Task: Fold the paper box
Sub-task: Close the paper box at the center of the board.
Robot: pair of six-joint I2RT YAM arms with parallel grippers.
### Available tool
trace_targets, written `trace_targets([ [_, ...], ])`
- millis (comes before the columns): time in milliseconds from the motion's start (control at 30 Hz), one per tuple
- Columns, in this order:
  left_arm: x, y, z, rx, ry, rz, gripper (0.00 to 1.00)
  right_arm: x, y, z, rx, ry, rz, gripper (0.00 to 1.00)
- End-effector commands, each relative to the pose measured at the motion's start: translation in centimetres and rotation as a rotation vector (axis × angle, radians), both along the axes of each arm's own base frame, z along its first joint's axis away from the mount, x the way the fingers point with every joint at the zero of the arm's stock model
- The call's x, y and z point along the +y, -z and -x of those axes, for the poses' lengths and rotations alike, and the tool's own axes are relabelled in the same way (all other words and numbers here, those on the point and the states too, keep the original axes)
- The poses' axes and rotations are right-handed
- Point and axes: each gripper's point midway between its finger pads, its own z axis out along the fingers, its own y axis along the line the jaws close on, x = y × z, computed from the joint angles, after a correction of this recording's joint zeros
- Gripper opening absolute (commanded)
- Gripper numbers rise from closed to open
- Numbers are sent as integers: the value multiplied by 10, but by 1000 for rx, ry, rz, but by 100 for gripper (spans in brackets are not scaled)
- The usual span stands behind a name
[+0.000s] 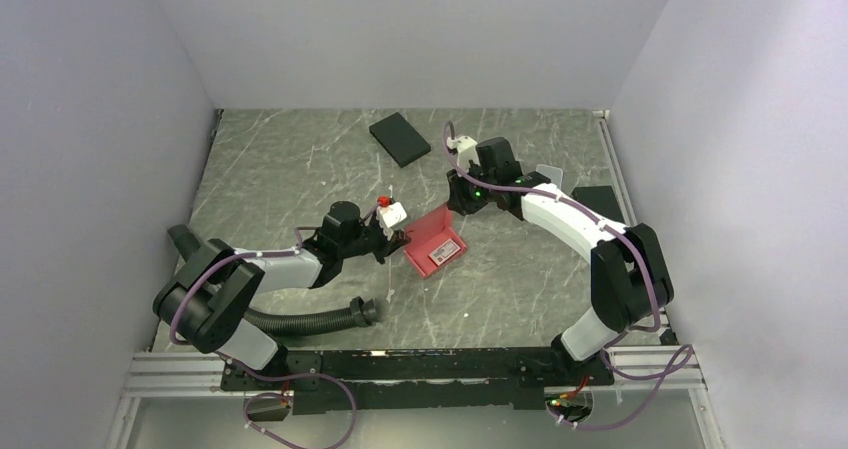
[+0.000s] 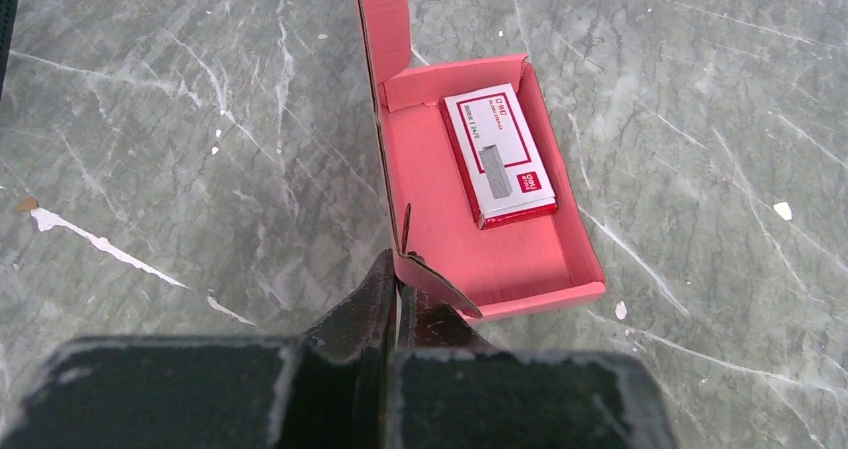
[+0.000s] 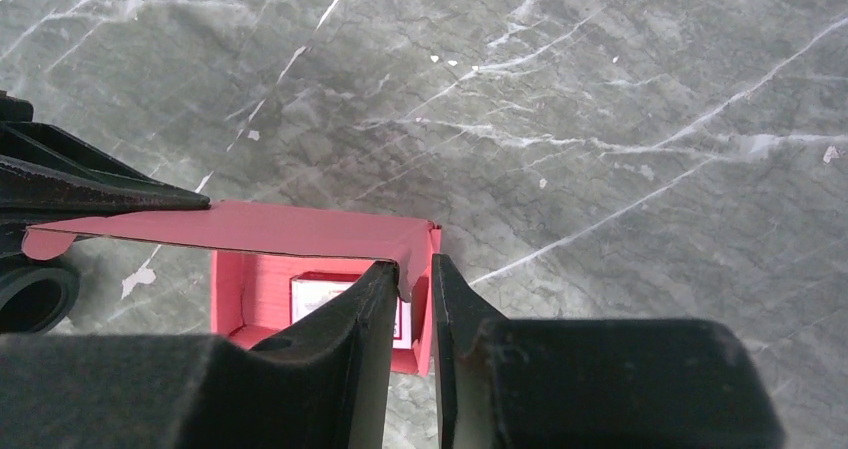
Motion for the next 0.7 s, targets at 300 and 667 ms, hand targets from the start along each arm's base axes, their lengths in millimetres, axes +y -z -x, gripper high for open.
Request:
trace_targets([
  [300, -9, -28, -5, -56, 21, 49, 0, 6, -20, -12, -65, -3, 1, 0],
  [667, -8, -28, -6, -64, 17, 43, 0, 7, -21, -12, -57, 9, 12, 25],
])
